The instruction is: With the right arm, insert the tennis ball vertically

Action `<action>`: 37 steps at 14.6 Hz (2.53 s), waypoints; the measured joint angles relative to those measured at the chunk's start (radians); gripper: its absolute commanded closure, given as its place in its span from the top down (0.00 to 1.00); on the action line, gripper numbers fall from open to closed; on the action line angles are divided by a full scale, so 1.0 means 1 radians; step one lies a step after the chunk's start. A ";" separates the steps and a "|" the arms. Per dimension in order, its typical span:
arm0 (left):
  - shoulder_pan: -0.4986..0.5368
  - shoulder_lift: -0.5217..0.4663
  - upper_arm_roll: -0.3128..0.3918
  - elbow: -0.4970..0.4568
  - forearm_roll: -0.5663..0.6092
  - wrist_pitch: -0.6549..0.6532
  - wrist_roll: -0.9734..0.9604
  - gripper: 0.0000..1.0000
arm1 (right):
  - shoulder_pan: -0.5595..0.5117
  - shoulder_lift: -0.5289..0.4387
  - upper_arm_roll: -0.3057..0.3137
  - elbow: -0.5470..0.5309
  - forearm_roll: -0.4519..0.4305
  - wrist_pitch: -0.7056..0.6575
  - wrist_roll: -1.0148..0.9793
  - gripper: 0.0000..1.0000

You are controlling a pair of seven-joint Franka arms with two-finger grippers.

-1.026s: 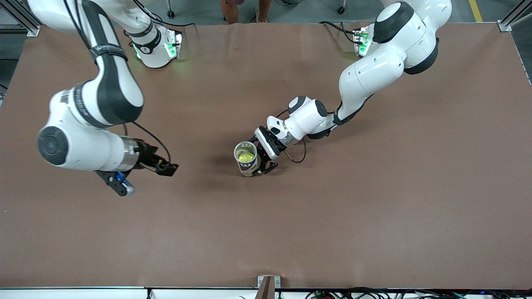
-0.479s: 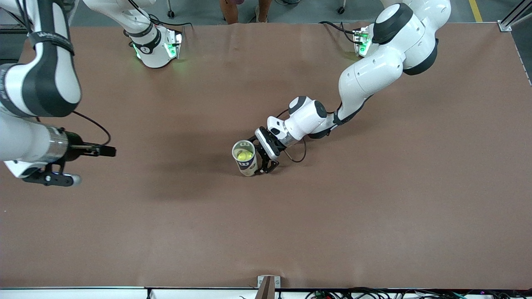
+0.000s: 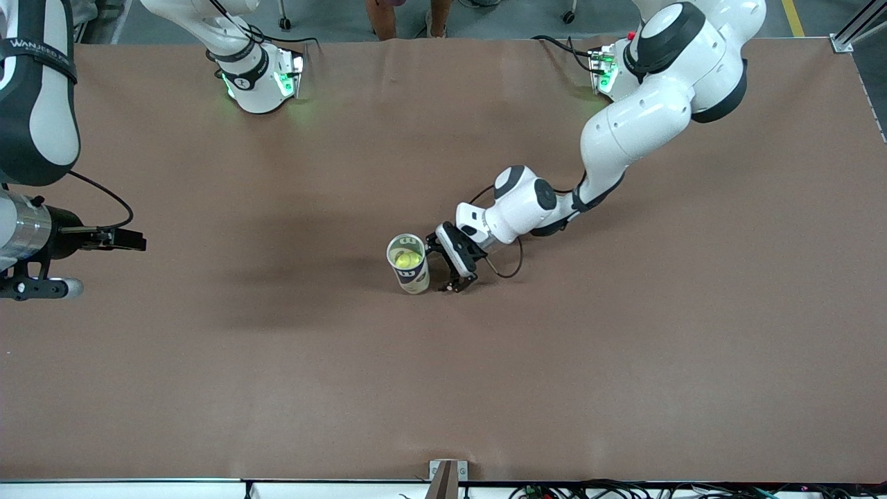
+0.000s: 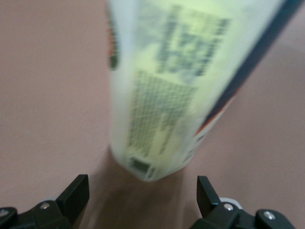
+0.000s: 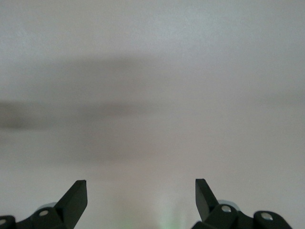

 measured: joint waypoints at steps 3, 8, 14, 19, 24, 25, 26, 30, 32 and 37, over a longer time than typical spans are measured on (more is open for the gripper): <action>0.090 -0.124 -0.001 0.010 0.000 -0.302 -0.049 1.00 | -0.001 -0.002 0.000 0.031 -0.001 -0.032 0.000 1.00; 0.222 -0.374 0.014 0.055 0.000 -0.760 -0.241 1.00 | -0.029 -0.005 0.000 0.082 -0.002 -0.078 0.000 1.00; 0.427 -0.561 0.057 0.181 0.062 -1.168 -0.294 1.00 | -0.035 -0.004 0.006 0.096 -0.002 -0.079 0.000 1.00; 0.562 -0.740 0.061 0.214 0.076 -1.385 -0.422 1.00 | -0.027 -0.004 0.022 0.103 -0.002 -0.086 0.000 1.00; 0.552 -0.837 0.136 0.330 0.078 -1.600 -0.464 1.00 | -0.029 -0.044 0.022 0.101 -0.002 -0.102 0.000 1.00; 0.502 -0.861 0.209 0.342 0.078 -1.612 -0.464 1.00 | -0.029 -0.061 0.022 0.087 -0.002 -0.100 0.000 1.00; 0.446 -0.884 0.290 0.347 0.078 -1.618 -0.464 1.00 | -0.029 -0.085 0.022 0.063 -0.002 -0.095 0.000 1.00; 0.301 -0.972 0.485 0.342 0.077 -1.685 -0.493 1.00 | -0.029 -0.207 0.022 -0.046 -0.002 -0.084 0.000 1.00; 0.281 -1.037 0.511 0.306 0.053 -1.718 -0.530 1.00 | -0.028 -0.266 0.023 -0.092 -0.002 -0.084 0.000 1.00; 0.263 -1.157 0.569 0.193 -0.056 -1.725 -0.592 1.00 | -0.028 -0.369 0.023 -0.169 -0.002 -0.075 0.000 1.00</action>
